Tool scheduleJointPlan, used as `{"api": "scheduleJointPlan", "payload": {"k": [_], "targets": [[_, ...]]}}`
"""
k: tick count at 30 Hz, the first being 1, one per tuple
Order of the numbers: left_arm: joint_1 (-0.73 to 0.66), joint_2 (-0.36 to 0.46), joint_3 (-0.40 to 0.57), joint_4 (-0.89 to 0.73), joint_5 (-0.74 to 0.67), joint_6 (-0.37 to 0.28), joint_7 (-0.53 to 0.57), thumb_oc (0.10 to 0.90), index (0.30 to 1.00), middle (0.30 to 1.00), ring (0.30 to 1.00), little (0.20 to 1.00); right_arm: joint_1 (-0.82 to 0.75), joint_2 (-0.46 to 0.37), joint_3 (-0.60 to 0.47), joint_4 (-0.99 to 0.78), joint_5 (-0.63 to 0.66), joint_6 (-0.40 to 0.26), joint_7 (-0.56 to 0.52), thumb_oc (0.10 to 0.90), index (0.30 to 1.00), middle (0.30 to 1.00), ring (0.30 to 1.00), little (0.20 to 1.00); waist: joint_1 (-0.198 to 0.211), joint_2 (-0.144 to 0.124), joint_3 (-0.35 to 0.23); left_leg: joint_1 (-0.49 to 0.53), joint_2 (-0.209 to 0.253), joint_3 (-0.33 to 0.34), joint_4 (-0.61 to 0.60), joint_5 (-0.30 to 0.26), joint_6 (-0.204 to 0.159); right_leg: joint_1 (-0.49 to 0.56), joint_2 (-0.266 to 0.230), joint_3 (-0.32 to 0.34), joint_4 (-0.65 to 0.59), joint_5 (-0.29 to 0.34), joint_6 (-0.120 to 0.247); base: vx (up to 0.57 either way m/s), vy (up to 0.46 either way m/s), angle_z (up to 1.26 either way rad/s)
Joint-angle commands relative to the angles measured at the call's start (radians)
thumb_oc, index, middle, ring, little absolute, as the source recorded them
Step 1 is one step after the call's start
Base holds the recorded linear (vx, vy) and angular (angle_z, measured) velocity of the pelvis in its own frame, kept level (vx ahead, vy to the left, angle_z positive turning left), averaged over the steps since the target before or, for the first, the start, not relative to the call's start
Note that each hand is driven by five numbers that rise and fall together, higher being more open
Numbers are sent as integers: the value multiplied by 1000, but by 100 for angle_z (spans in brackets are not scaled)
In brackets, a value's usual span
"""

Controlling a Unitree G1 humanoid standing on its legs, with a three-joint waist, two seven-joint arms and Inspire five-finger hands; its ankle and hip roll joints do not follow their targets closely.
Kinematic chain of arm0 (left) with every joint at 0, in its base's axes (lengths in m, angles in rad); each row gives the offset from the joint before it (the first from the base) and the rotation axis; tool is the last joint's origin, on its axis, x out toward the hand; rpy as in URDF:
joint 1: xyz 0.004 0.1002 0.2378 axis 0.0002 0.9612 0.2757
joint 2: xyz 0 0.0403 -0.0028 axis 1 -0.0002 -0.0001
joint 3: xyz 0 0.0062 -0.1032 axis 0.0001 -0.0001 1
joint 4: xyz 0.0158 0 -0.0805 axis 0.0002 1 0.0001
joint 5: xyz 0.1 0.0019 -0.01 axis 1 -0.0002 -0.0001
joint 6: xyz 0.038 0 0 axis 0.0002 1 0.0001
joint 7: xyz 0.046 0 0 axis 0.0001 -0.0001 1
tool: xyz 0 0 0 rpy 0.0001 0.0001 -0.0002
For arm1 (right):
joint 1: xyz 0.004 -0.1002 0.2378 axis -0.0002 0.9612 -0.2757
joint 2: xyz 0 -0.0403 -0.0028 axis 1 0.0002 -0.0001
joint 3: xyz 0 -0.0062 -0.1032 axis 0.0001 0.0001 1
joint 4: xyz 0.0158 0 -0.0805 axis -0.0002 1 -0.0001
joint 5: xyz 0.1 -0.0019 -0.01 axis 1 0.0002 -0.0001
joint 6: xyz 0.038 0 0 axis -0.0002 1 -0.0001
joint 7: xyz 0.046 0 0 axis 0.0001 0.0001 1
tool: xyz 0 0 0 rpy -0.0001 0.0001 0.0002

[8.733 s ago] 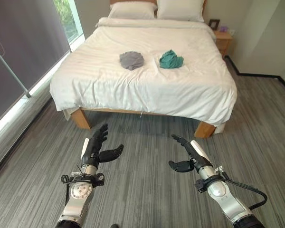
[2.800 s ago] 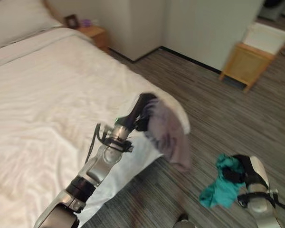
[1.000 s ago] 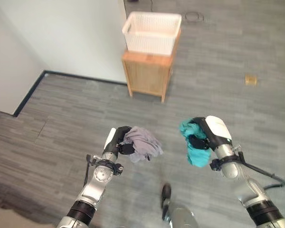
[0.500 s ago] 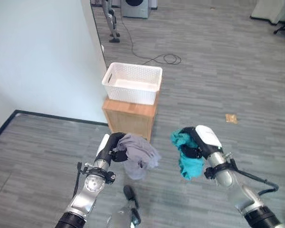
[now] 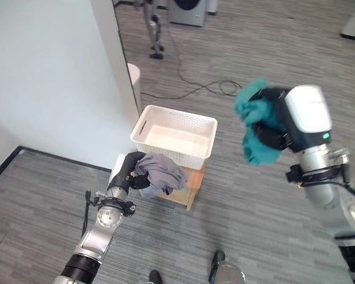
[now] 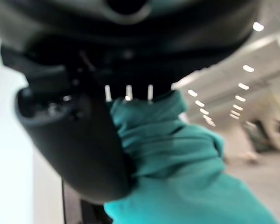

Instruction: Pick up bed clothes into laundry basket.

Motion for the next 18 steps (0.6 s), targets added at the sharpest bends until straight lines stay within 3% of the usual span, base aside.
{"api": "scheduleJointPlan", "payload": {"k": [1, 4, 7, 15, 18], "targets": [[-2, 16, -5, -100, 13, -134, 8, 400, 300, 300, 300, 300, -237, -69, -26, 32, 43, -31, -96, 400, 300, 300, 300, 300, 64, -6, -124, -69, 30, 91, -14, -15, -40, 117, -12, -90, 19, 8, 70, 76, -176, 72], [60, 15, 5, -101, -10, -153, -5, 400, 300, 300, 300, 300, -398, -182, 97, 178, 66, -15, -76, 400, 300, 300, 300, 300, 124, -25, -160, -74, 37, 79, -14, 0, -57, 152, -12, -146, 17, 4, 72, 94, -127, 34], [70, 17, 9, -95, -23, -151, 1, 400, 300, 300, 300, 300, -458, -202, 170, 256, 76, -2, -61, 400, 300, 300, 300, 300, 131, -23, -167, -86, 40, 53, -14, 9, -65, 159, -2, -154, 17, -17, 67, 45, -53, 25], [126, 15, 5, -92, -57, -156, -15, 400, 300, 300, 300, 300, -458, -159, 301, 442, 11, 29, 22, 400, 300, 300, 300, 300, 183, -29, -170, -105, 41, -30, -14, 14, -75, 184, 16, -175, 17, -50, 55, 54, -28, 22], [125, 36, -28, -84, -67, -162, -22, 400, 300, 300, 300, 300, -542, -133, 428, 664, -24, 47, 24, 400, 300, 300, 300, 300, 231, -46, -148, -125, 44, -63, -14, 22, -82, 180, 23, -194, 17, -55, 50, 46, -22, 25]]}}
